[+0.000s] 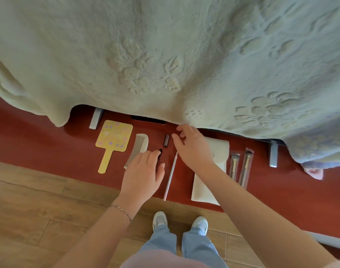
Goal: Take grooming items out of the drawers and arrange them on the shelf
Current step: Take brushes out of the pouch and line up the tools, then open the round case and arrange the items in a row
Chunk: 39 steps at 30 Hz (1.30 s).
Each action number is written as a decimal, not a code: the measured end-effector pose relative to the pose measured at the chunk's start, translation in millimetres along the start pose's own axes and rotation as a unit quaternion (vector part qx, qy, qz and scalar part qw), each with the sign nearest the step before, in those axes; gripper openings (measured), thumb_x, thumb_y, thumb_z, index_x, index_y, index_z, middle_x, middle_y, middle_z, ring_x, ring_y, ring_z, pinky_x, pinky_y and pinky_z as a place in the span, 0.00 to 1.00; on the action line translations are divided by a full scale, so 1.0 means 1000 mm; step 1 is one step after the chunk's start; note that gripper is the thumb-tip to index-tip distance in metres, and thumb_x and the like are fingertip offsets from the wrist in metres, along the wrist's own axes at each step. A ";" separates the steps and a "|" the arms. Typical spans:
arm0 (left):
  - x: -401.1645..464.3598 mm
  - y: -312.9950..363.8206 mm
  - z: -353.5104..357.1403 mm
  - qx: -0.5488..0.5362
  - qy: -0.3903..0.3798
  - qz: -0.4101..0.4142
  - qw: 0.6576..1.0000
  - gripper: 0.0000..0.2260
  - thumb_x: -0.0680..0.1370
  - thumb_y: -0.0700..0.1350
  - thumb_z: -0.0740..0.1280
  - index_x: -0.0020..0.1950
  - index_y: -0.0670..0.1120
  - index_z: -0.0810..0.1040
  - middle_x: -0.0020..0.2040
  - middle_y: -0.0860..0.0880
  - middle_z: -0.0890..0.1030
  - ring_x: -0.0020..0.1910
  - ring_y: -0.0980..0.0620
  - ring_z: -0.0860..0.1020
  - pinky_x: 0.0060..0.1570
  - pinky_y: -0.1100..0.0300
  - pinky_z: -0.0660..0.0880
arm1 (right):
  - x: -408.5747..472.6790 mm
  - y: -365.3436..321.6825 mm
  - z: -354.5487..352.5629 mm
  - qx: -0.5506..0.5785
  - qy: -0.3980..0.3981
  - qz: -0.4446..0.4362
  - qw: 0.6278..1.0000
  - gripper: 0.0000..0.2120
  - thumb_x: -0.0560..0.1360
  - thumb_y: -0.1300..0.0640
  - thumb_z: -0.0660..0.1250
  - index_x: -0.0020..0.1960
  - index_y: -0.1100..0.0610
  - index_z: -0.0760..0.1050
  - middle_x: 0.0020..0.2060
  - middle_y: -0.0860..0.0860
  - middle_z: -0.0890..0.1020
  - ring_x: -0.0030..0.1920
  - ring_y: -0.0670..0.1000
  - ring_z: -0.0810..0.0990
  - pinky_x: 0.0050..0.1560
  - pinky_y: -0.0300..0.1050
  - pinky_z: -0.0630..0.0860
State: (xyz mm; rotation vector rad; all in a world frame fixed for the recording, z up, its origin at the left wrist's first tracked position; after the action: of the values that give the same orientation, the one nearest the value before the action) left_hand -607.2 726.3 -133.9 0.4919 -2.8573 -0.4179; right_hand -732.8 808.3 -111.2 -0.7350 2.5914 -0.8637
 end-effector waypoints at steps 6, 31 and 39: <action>0.033 0.085 -0.001 -0.017 -0.019 0.172 0.985 0.19 0.75 0.52 0.57 0.60 0.44 0.76 0.57 0.46 0.79 0.56 0.47 0.77 0.56 0.54 0.74 | -0.090 0.064 -0.079 -0.123 0.080 0.016 0.989 0.21 0.78 0.50 0.57 0.69 0.56 0.67 0.62 0.53 0.77 0.63 0.55 0.74 0.64 0.51 0.70; -0.018 0.432 0.119 -0.069 -0.164 0.440 0.880 0.20 0.75 0.51 0.57 0.61 0.42 0.76 0.57 0.47 0.79 0.57 0.49 0.76 0.56 0.55 0.74 | -0.378 0.338 -0.219 -0.163 0.171 0.377 0.896 0.31 0.74 0.43 0.46 0.70 0.58 0.66 0.68 0.52 0.71 0.70 0.51 0.66 0.71 0.48 0.58; -0.017 0.471 0.144 -0.028 -0.172 0.389 0.905 0.21 0.76 0.53 0.53 0.59 0.42 0.77 0.56 0.46 0.80 0.55 0.49 0.78 0.53 0.56 0.75 | -0.346 0.385 -0.275 -0.147 0.171 0.291 0.930 0.27 0.79 0.47 0.54 0.75 0.55 0.55 0.74 0.50 0.60 0.75 0.49 0.54 0.71 0.41 0.43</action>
State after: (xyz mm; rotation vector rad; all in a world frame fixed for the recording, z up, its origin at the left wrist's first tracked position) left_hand -766.8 1192.5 -125.6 -0.8018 -3.0260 -0.4533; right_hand -712.5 1393.9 -96.5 0.1618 3.0242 -0.4462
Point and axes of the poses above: each hand's wrist, its own x-axis towards the middle knuckle, its own z-axis out of the palm, y = z × x, the point moved 6 cm from there along x, towards the middle knuckle
